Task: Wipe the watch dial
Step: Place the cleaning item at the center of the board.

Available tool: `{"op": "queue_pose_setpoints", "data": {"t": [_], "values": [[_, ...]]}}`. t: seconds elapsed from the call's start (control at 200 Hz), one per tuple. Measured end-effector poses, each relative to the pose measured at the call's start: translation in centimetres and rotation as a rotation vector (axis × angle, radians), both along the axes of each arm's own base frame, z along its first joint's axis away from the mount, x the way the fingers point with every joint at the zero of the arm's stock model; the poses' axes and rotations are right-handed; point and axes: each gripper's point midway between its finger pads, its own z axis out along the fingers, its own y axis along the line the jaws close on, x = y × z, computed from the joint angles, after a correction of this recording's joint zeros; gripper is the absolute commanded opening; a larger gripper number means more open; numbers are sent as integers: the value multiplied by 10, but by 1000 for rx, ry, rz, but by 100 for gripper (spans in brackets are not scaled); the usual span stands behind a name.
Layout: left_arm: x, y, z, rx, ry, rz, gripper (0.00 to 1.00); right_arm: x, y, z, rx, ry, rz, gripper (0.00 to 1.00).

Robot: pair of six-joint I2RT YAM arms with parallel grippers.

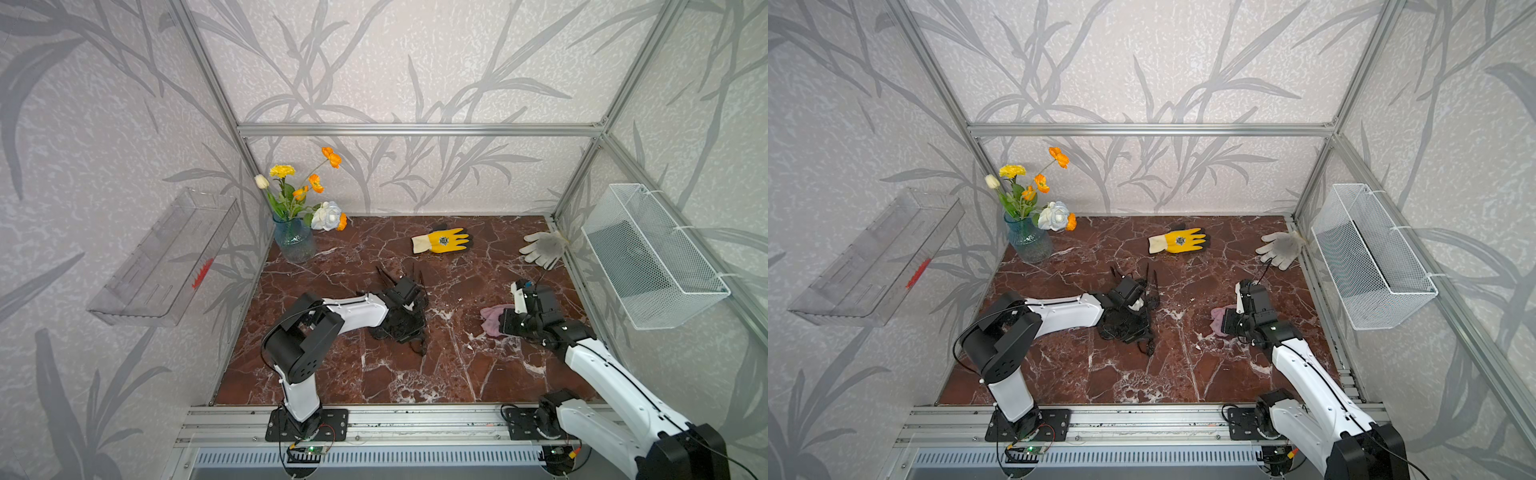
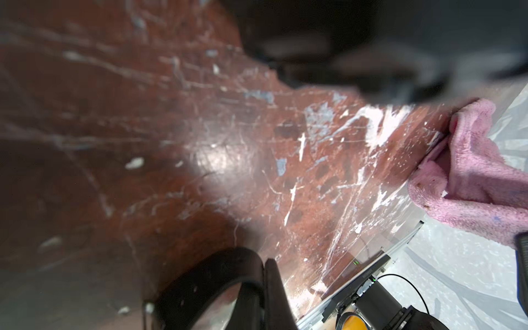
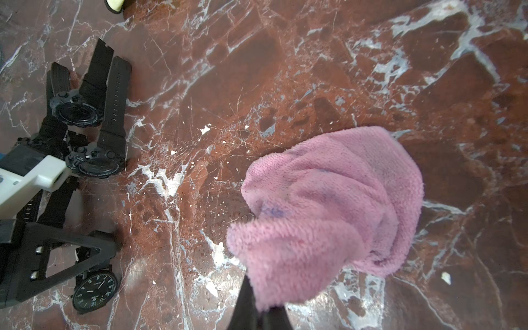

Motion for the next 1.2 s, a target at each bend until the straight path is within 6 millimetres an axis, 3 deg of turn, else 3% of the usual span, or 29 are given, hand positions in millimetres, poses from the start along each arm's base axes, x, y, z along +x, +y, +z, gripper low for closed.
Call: {"op": "queue_pose_setpoints", "data": {"t": [0.26,0.435,0.49,0.61,0.71,1.02,1.2], "values": [[-1,4,4,21,-21,-25,23,0,0,1,2,-4,-2,4],[-1,5,25,24,-72,-45,34,0,0,1,4,-3,-4,12],[0,4,35,19,-97,-55,37,0,0,1,7,-1,-8,18],[3,2,52,15,-139,-70,42,-1,0,1,8,3,-11,46],[3,2,62,24,-165,-83,45,-2,-1,3,9,18,-20,55],[-3,21,101,54,-284,-102,51,12,-3,72,-11,-55,-21,69],[2,42,118,115,-341,-87,55,5,-8,91,-26,-89,-26,69]]}}
